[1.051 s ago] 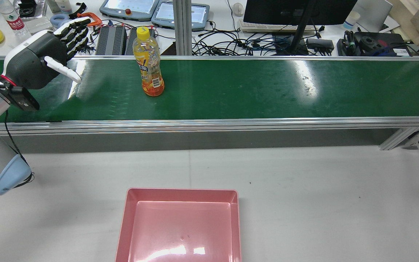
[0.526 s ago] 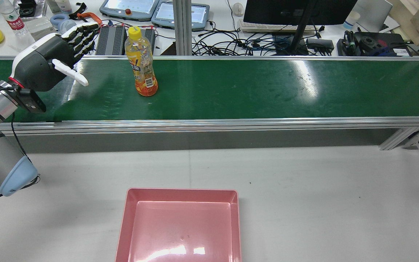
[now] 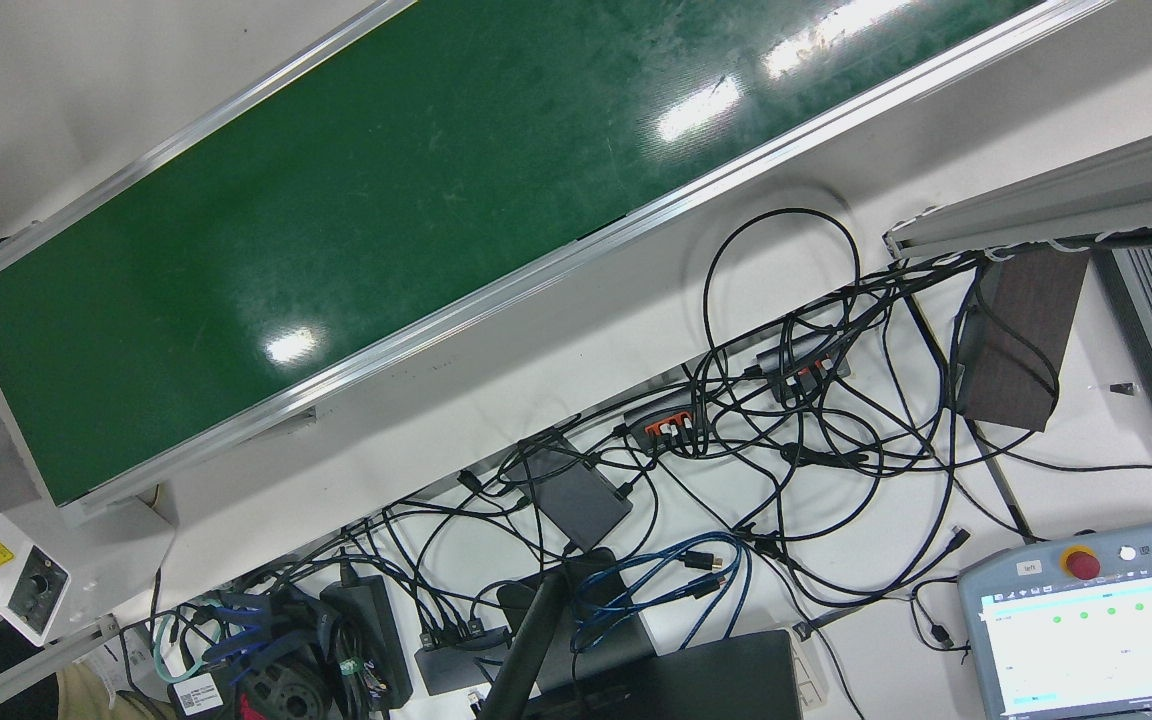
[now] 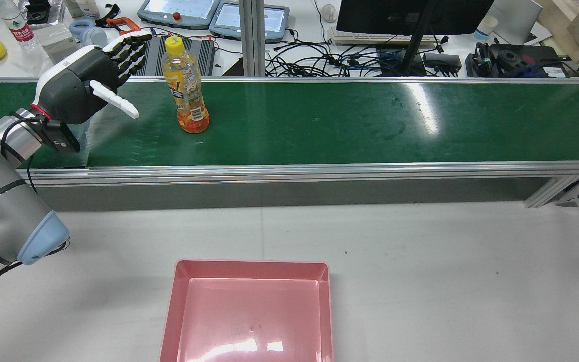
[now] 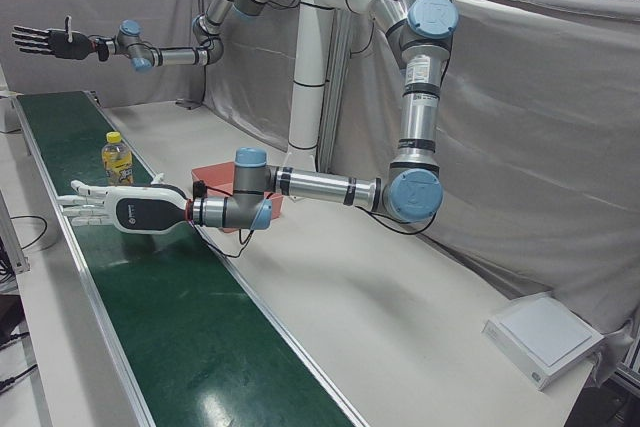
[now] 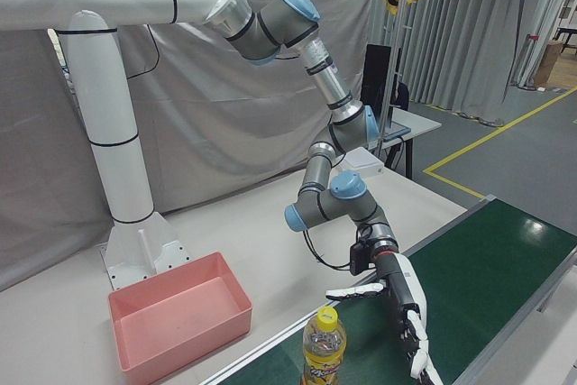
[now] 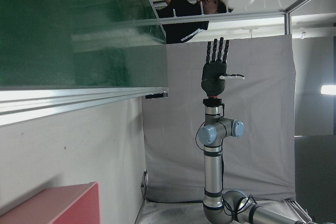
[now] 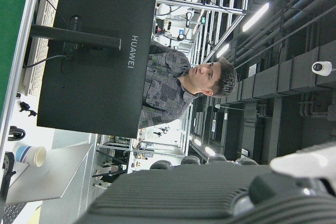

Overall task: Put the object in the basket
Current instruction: 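Move the left hand over the conveyor toward the juice bottle, then close the left hand's fingers around the juice bottle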

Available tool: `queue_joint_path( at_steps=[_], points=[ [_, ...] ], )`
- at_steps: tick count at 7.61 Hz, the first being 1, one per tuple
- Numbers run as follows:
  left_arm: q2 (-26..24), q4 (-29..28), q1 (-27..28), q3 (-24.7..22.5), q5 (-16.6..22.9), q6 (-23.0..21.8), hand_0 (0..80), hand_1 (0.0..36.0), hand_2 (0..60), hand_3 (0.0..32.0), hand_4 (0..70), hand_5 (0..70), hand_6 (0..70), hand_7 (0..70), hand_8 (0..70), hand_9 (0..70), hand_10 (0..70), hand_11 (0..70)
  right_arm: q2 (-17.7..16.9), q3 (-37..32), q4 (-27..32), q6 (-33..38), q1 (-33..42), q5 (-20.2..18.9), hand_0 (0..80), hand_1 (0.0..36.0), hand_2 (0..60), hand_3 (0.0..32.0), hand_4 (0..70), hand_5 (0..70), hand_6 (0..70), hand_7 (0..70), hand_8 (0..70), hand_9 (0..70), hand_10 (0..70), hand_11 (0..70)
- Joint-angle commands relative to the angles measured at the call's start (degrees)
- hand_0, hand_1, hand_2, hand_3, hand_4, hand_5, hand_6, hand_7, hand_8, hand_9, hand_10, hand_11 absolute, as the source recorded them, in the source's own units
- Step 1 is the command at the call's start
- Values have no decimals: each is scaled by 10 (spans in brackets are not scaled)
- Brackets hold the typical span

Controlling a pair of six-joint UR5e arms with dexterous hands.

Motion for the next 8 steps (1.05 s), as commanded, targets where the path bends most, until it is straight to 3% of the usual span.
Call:
queue_joint_path(
  at_steps=[1, 8],
  points=[
    [-17, 1, 1, 10, 0, 0, 793, 146, 0, 0, 17, 240, 0, 0, 0, 0, 0, 24, 1, 0, 0, 0, 0, 0, 0, 0, 0, 0, 0, 0, 0, 0, 0, 0, 0, 0],
    [-14, 1, 2, 7, 14, 2, 781, 142, 0, 0, 15, 240, 0, 0, 0, 0, 10, 41, 0, 0, 0, 0, 0, 0, 0, 0, 0, 0, 0, 0, 0, 0, 0, 0, 0, 0]
  ],
)
